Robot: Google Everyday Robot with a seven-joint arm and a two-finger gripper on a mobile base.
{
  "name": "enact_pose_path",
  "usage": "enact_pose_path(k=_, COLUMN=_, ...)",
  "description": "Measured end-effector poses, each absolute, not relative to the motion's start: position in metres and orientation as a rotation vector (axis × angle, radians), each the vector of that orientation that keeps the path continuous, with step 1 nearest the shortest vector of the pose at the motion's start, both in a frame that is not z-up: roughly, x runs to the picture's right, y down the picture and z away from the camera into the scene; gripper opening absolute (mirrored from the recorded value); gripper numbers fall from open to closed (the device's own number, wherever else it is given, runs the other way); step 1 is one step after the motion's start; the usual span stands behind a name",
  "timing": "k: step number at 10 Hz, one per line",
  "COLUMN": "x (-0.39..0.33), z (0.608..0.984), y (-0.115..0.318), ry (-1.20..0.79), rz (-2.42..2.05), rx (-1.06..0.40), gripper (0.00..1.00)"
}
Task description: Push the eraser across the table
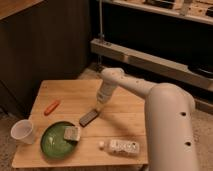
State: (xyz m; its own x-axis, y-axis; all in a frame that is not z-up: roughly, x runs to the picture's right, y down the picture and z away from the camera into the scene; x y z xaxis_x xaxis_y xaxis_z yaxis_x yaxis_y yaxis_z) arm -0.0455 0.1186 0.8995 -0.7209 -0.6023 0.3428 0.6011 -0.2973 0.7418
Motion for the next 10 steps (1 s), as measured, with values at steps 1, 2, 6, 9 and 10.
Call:
enact_pose_path(k=1, x=-0.049, z=0.898, y=0.121, ry=-1.204, rz=-2.056, rx=0.008, gripper=0.0)
enact_pose_path(k=2, x=-0.052, z=0.896, y=0.123, ry=-1.226, rz=-2.051, rx=0.01, gripper=0.0)
enact_pose_path(k=6, x=-0.075, z=0.88, y=0.144, ry=-1.319, rz=-2.054, rx=0.017, gripper=0.0)
enact_pose_path(k=9, x=-0.096, z=0.871, y=0.154, ry=-1.38, rz=-2.07, rx=0.039, gripper=0.0)
enact_pose_path(k=10, x=-0.099, z=0.87, y=0.156, ry=-1.391, rz=-2.076, rx=0.043, gripper=0.0)
